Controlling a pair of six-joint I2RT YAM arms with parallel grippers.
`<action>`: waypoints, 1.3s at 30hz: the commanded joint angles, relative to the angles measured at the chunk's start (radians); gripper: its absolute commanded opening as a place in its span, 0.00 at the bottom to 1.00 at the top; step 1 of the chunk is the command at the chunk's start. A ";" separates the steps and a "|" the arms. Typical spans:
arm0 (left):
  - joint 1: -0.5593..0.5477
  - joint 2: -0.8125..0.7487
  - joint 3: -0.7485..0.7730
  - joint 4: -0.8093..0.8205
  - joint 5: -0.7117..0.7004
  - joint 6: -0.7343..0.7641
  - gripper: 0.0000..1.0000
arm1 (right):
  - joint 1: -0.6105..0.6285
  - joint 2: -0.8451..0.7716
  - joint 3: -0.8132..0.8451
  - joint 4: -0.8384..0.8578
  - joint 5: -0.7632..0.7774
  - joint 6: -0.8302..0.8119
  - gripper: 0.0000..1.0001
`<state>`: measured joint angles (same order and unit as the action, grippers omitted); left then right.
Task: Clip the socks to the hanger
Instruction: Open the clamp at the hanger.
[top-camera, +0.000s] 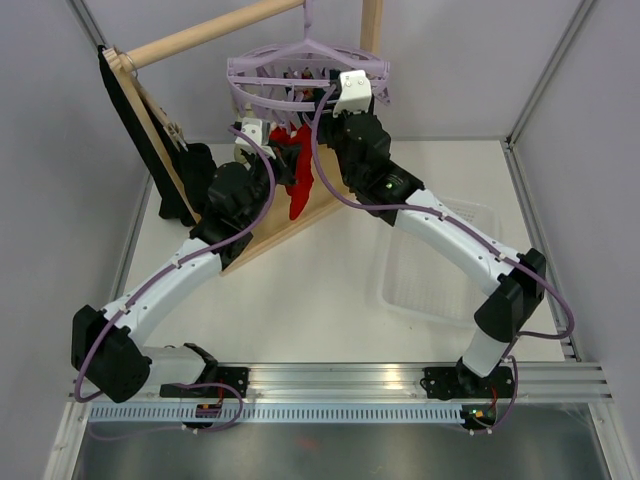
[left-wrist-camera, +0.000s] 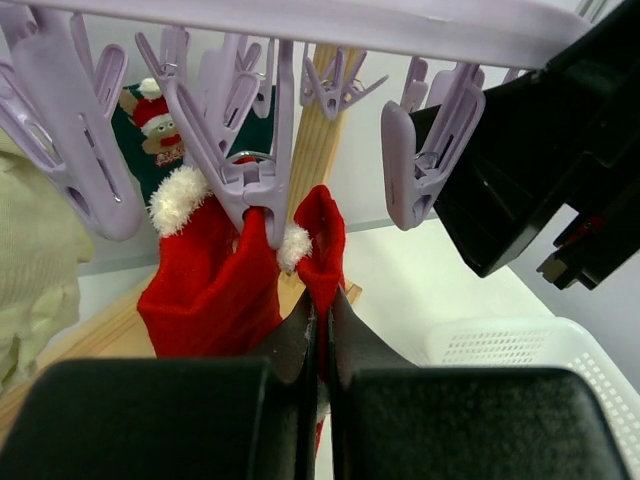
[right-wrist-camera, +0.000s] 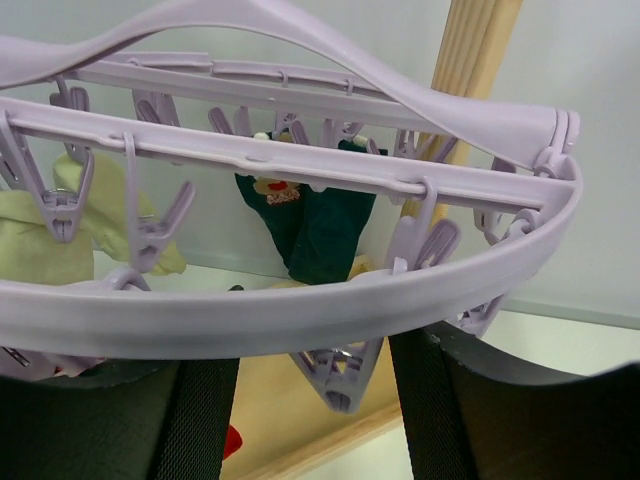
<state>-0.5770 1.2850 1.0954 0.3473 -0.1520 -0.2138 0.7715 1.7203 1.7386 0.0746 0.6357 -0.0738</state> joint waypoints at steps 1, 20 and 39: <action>0.008 -0.036 0.021 0.012 0.015 0.039 0.02 | -0.001 0.021 0.093 -0.038 0.019 0.006 0.64; 0.012 -0.055 0.012 0.013 0.026 0.047 0.02 | -0.003 -0.047 0.087 -0.176 0.007 0.034 0.39; 0.020 -0.056 -0.037 0.085 0.256 0.082 0.02 | -0.070 -0.096 0.122 -0.352 -0.295 0.219 0.04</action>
<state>-0.5606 1.2510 1.0641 0.3649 -0.0288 -0.1837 0.7036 1.6314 1.7935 -0.2447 0.4129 0.0772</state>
